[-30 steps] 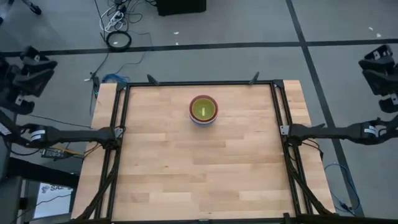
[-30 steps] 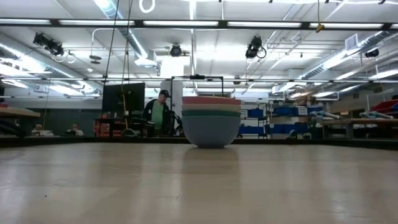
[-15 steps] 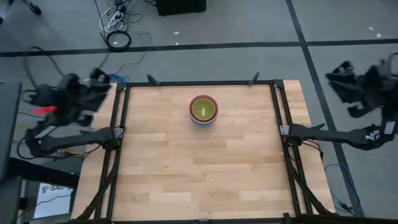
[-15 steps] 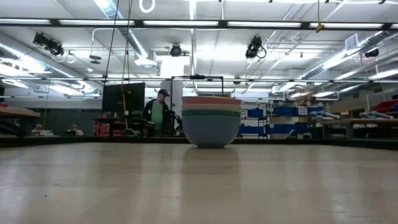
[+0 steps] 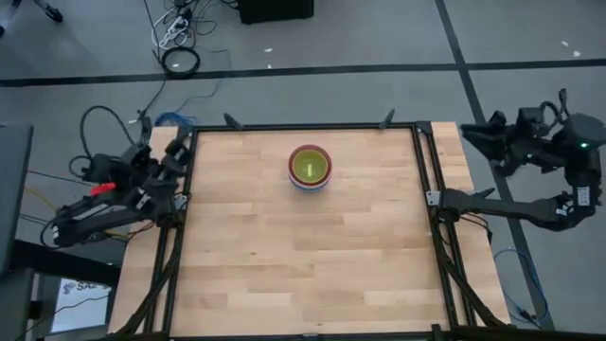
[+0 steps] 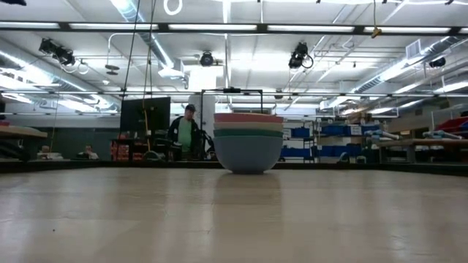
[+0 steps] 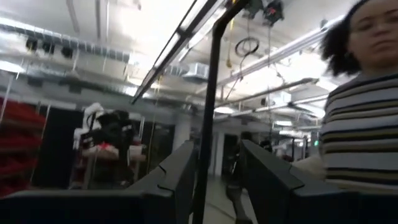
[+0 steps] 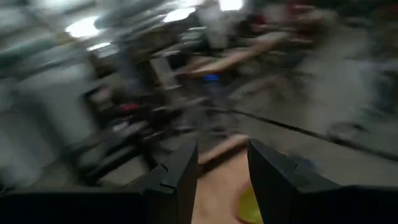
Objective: Nest bowls inside each other
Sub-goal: Return to Home Position
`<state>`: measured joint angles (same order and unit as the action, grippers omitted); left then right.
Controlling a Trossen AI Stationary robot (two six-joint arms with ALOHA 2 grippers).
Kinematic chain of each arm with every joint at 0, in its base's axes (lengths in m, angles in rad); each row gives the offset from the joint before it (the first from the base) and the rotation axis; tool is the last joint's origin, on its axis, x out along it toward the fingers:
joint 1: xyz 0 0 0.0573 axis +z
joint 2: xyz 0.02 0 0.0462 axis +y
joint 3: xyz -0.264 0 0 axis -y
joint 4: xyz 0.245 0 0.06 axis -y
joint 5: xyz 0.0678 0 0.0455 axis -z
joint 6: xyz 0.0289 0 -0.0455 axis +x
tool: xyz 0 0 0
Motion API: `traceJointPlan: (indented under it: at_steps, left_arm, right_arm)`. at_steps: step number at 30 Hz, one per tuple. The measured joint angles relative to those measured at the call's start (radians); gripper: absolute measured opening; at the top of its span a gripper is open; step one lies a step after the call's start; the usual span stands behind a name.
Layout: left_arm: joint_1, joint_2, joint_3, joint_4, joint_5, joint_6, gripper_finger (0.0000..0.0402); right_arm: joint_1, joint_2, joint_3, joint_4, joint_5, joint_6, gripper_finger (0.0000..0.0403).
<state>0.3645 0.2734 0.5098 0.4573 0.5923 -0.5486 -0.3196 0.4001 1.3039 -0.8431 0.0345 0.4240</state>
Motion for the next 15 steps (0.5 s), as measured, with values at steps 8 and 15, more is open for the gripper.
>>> traceJointPlan:
  at_steps: [8, 15]
  left_arm:
    - [0.000, -0.192, -0.153, 0.043, -0.046, 0.003, 0.0136]
    - [0.000, -0.271, -0.250, 0.088, -0.070, -0.006, 0.0136]
  right_arm:
    - [0.026, -0.084, -0.100, 0.328, -0.327, -0.200, 0.0131]
    - [0.026, -0.214, -0.312, 0.439, -0.328, -0.155, 0.0131]
